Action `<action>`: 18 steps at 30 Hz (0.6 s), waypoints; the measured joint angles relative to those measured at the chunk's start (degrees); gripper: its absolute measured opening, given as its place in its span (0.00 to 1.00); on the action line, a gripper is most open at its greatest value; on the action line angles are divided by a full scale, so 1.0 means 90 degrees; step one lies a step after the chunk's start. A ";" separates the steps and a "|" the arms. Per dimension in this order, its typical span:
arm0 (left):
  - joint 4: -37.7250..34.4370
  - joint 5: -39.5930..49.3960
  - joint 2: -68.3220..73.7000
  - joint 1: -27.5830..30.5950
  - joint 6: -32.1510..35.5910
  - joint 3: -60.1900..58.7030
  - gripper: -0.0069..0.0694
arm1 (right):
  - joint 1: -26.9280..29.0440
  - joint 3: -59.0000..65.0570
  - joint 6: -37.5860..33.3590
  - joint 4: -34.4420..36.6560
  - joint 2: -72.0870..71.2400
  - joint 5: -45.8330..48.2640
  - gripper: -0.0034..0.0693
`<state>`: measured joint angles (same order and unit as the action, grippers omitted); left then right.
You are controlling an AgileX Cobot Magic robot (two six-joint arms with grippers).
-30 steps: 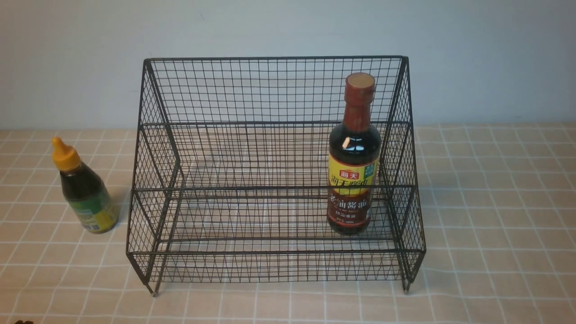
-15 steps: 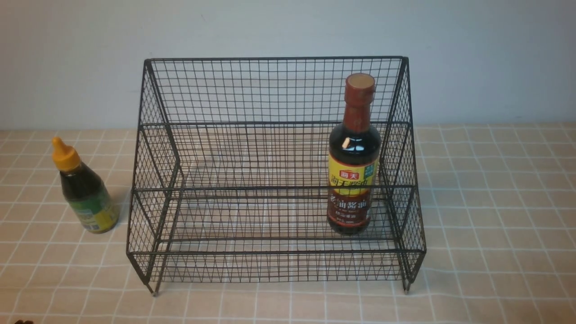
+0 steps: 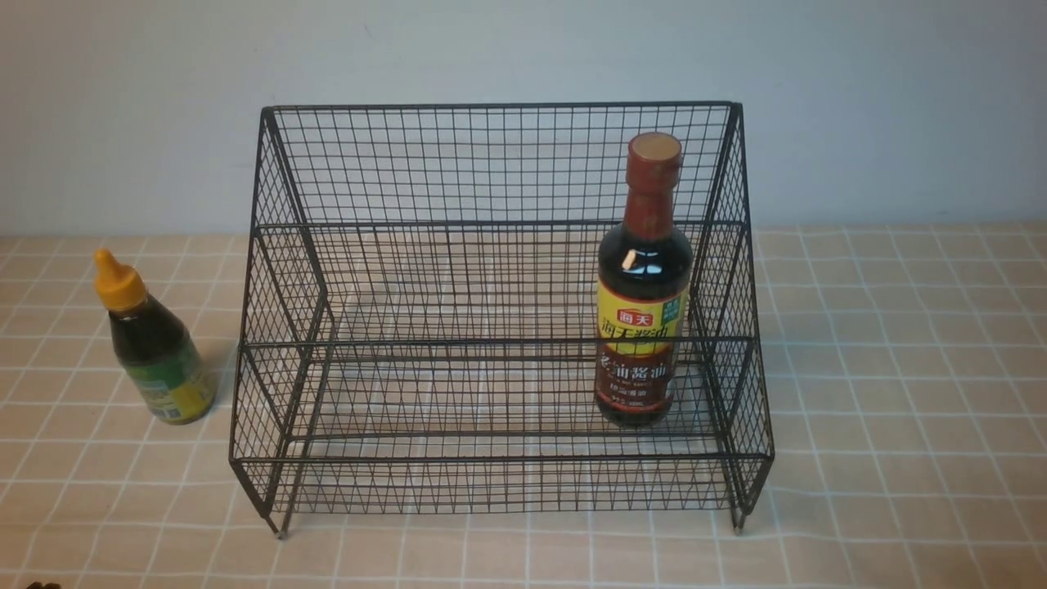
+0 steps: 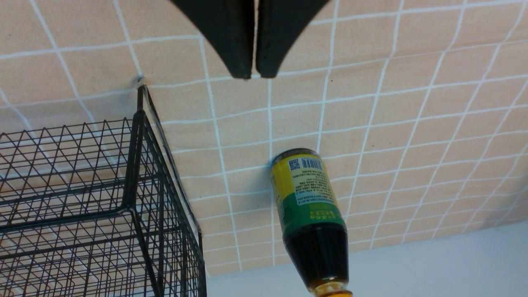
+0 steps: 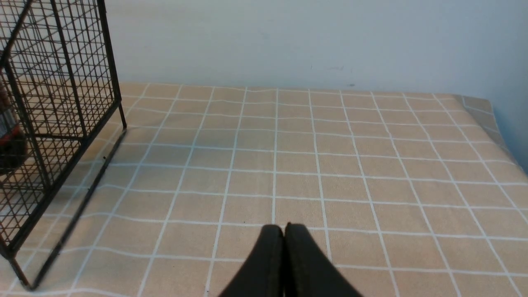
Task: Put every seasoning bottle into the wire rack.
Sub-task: Use the left arm to grab the condiment bottle closest to it
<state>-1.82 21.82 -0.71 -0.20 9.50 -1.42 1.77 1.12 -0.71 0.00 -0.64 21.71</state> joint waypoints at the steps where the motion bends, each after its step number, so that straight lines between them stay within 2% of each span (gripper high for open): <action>1: 0.0000 0.0000 0.0000 0.0000 0.0000 0.0000 0.08 | 0.0000 0.0000 0.0000 0.0000 0.0000 0.0000 0.03; 18: 0.0108 -0.0087 0.0000 0.0000 0.0000 -0.0014 0.08 | 0.0000 0.0000 0.0000 0.0000 0.0000 0.0000 0.03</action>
<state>-0.84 21.04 -0.71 -0.20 9.50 -1.55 1.77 1.12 -0.71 0.00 -0.64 21.71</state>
